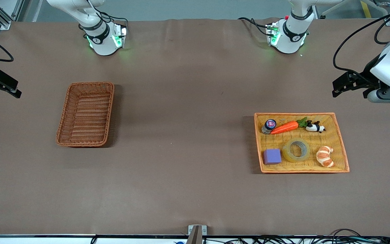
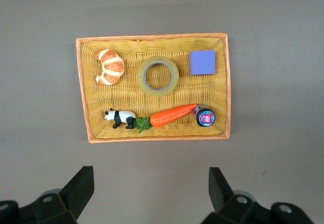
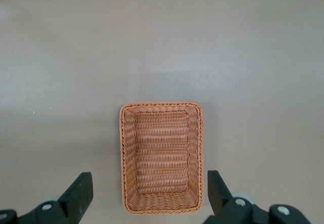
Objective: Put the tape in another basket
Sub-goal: 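Move the left gripper toward the tape roll on the wicker tray, then lower the left gripper over the clear tape roll and close on it, then lift the tape roll with the left gripper toward the table middle, then set the tape on the table with the left gripper while the right gripper approaches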
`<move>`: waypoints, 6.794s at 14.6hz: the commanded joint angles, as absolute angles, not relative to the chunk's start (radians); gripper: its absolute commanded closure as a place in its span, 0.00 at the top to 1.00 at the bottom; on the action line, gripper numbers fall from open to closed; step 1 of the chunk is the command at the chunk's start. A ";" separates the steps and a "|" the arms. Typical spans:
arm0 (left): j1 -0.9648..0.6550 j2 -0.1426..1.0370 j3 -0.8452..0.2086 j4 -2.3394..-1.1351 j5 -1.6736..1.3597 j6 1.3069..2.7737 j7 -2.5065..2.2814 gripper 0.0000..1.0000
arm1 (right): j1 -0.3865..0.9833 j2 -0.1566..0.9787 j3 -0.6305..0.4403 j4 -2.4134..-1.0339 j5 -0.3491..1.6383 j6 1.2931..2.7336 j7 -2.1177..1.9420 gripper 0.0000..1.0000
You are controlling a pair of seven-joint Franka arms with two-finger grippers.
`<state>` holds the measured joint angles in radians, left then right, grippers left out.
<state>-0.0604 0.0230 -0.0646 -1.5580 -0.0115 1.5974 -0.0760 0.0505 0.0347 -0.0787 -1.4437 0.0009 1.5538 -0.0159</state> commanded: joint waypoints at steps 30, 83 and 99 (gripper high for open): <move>-0.006 0.570 -0.061 -1.738 0.097 2.261 -0.087 1.00 | 0.043 0.026 -0.067 -1.442 -0.008 1.559 -0.009 1.00; -0.686 0.900 -0.206 -1.186 0.043 2.293 -0.686 0.07 | 0.097 0.144 -0.061 -1.589 -0.049 1.736 -0.002 1.00; -0.609 0.797 -0.201 -1.212 0.048 2.110 -0.716 1.00 | 0.461 0.348 -0.061 -1.925 -0.048 2.240 0.425 1.00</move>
<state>-0.6255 0.9100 -0.2056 -1.1711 0.0571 2.2394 -0.7223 0.4039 0.3382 -0.0549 -1.8994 -0.0373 2.2193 0.3472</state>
